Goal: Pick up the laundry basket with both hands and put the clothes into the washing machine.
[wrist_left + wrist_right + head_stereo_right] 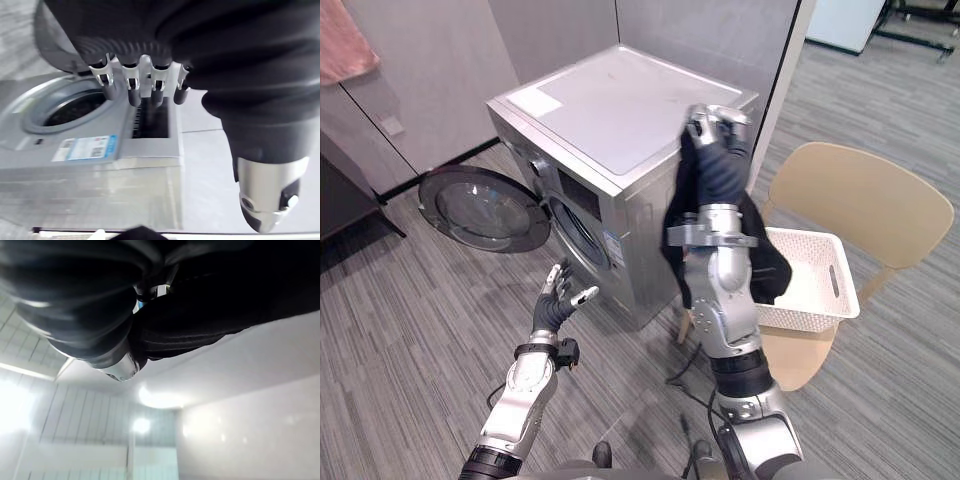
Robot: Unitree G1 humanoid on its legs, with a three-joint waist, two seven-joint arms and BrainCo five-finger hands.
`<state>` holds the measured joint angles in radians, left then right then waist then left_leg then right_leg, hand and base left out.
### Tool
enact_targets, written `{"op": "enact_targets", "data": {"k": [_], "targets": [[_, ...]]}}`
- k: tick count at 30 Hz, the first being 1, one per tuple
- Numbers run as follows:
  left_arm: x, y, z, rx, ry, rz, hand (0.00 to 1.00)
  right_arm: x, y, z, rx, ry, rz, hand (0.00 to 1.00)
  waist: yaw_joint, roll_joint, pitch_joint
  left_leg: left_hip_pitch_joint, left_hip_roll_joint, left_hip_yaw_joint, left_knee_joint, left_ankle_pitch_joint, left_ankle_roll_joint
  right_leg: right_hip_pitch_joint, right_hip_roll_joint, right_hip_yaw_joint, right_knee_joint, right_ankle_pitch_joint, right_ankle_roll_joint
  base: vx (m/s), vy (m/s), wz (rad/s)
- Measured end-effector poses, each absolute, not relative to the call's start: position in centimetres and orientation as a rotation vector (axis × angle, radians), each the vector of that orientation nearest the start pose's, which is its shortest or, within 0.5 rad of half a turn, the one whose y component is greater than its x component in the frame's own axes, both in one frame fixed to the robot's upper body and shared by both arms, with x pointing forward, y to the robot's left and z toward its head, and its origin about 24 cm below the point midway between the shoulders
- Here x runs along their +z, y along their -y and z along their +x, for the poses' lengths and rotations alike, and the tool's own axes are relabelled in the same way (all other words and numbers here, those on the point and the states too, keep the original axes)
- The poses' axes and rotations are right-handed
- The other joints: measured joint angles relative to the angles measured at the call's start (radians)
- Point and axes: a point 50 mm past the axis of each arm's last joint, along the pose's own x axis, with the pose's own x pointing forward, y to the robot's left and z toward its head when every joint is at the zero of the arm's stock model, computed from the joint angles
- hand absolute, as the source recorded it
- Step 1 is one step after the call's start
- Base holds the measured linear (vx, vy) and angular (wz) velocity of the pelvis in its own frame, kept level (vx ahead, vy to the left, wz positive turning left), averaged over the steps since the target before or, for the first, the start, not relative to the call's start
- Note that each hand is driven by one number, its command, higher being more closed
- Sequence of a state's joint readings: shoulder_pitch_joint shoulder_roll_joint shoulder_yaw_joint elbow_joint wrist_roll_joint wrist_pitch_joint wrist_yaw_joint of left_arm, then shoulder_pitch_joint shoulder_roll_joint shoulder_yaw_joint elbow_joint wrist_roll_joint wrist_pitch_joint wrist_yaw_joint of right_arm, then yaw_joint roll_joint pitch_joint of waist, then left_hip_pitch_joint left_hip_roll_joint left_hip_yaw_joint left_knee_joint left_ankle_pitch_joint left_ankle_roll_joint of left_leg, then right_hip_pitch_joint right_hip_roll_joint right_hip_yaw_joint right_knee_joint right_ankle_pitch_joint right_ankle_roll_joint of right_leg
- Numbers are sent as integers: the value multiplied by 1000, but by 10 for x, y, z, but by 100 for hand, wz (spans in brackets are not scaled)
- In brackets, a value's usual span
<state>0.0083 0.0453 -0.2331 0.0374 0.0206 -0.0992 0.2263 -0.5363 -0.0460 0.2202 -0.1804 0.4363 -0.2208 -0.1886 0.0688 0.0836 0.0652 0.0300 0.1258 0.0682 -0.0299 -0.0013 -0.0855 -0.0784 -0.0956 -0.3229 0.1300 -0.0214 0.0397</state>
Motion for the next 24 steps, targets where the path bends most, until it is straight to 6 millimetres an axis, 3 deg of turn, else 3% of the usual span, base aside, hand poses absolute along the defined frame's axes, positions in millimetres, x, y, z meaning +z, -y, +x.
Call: {"op": "enact_targets", "data": {"k": [6, 7, 12, 19, 20, 24], "targets": [[63, -65, 260, -187, 198, 190, 0, 252, 25, 267, 551, 796, 480, 100, -2, -28, -25, 13, -8, -11, -8, 11, 5, 41, 4, -3, -63, 44, 5, -85, 38, 4], [65, -57, 264, -200, 217, 220, 100, 252, 17, 264, 587, 791, 484, 100, -2, -32, -32, 16, -8, -11, -8, 12, 4, 48, 8, -3, -74, 52, -3, -35, 6, -1], [77, -42, 298, -141, 275, 431, 100, 249, -8, 254, 701, 718, 576, 100, -6, -37, -41, 15, -1, -12, -41, 47, -4, 61, 33, -6, -145, 92, -8, -24, -14, -3], [77, -48, 305, -46, 263, 505, 100, 241, -22, 248, 769, 630, 653, 100, -29, -37, -41, 16, -1, -6, -47, 51, -7, 93, 48, -2, -229, 143, -19, 3, 5, -2], [77, -50, 306, -29, 259, 499, 100, 238, -22, 248, 771, 618, 666, 0, -29, -37, -41, 17, 0, -5, -48, 51, -7, 93, 49, -1, -229, 143, -20, 0, 0, 0], [74, -58, 305, 12, 226, 451, 100, 223, -19, 248, 756, 566, 712, 0, -30, -37, -41, 18, 0, -5, -51, 51, -7, 94, 49, -1, -229, 143, -20, 0, 0, 0]]}}
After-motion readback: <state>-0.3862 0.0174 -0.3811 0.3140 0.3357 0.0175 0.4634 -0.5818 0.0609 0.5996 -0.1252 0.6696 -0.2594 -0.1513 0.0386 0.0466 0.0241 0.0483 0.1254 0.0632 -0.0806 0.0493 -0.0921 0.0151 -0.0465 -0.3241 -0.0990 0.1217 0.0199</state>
